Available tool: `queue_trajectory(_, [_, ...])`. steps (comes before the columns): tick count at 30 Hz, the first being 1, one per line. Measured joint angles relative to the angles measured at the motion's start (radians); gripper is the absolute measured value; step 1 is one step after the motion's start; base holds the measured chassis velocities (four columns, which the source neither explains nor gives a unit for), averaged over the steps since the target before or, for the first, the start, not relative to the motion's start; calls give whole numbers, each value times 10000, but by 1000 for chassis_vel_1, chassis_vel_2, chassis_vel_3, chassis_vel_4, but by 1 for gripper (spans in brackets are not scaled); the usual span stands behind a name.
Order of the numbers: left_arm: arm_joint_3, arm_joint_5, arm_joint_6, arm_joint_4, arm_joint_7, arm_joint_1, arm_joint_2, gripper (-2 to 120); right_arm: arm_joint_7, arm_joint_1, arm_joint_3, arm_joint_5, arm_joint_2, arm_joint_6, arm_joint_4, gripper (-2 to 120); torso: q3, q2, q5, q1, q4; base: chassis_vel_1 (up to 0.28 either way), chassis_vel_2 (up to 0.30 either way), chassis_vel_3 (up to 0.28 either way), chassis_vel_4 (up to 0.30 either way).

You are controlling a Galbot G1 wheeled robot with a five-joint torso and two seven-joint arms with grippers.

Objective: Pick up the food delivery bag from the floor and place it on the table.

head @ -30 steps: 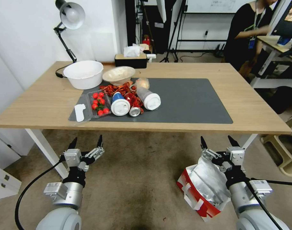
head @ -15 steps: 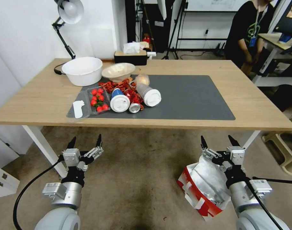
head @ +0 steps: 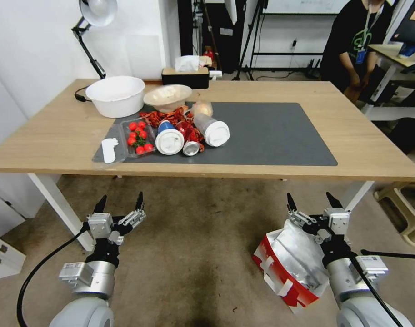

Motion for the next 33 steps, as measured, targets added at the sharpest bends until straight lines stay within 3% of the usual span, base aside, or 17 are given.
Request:
queue_trajectory(14, [-3,1,-16,35,4,9,26,100,65,17,6,7,-2,9,0,100,-191,-324,0,-131,0,0,0,0,0])
queue_trajectory(33, [75,64,-192,280,53,-51,6,100,68,101,73,72,-24,35,-164,100,-871,-1455,0,-585,0,0,0,0,0])
